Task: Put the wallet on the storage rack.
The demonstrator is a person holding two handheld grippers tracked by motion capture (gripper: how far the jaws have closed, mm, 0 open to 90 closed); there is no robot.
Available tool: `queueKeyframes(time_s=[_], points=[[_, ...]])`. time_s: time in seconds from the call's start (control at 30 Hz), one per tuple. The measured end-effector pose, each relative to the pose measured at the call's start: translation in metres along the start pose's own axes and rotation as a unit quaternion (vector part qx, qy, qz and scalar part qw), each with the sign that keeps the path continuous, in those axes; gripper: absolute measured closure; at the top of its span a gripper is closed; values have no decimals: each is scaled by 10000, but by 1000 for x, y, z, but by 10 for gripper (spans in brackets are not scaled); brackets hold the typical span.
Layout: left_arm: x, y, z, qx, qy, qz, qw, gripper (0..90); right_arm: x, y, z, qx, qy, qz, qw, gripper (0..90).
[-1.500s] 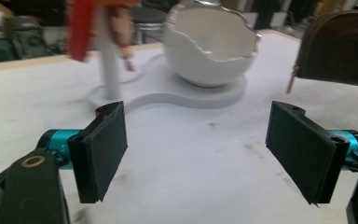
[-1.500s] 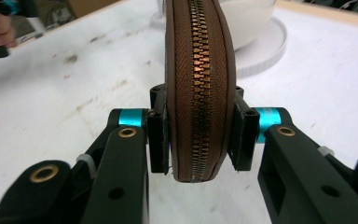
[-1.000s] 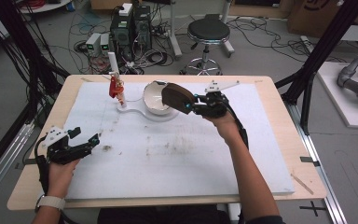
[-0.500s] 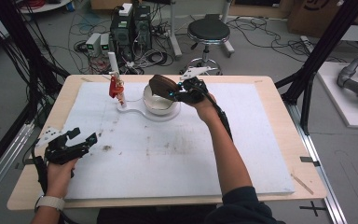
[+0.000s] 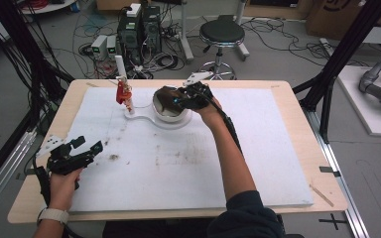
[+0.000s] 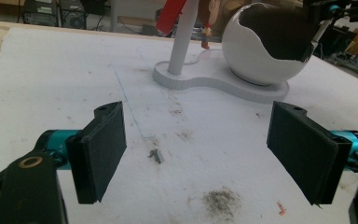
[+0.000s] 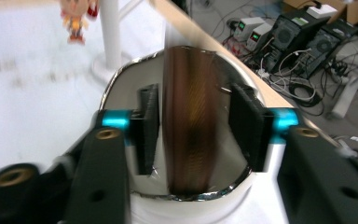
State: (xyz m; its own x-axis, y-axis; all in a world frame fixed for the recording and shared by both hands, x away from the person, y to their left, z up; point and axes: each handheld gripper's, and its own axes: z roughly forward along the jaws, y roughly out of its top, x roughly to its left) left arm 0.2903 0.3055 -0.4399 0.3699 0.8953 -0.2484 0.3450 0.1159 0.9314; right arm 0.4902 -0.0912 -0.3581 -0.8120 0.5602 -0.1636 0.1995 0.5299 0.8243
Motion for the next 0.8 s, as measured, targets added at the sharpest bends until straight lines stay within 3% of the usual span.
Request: queueKeyframes(time_s=[0.13,0.27,0.33,0.4,0.43,0.53,0.7,0.8], points=[[2,0,-2,-28,13,-21,10000,195,-1,0,-10,-9,142,140,9998,519],[2,0,-2,-18,2,-16,10000,196,-3,-2,-30,-104,78,243,9996,499],[2,0,-2,-8,-10,-2,10000,196,-5,-8,-41,-215,-10,402,9990,467],[1,-1,-1,17,-32,19,10000,196,-9,-17,-55,-43,-40,673,9977,399],[1,-1,-1,23,-41,26,10000,195,-11,-22,-62,60,-116,767,9970,378],[-1,-1,0,17,-75,34,10000,195,-13,-39,-85,-18,-284,953,9950,332],[-4,0,1,4,-121,122,9999,195,-9,-84,-129,39,-963,1266,9873,216],[-7,3,1,-94,-198,269,9994,195,-2,-114,-146,126,-1232,1332,9833,210]])
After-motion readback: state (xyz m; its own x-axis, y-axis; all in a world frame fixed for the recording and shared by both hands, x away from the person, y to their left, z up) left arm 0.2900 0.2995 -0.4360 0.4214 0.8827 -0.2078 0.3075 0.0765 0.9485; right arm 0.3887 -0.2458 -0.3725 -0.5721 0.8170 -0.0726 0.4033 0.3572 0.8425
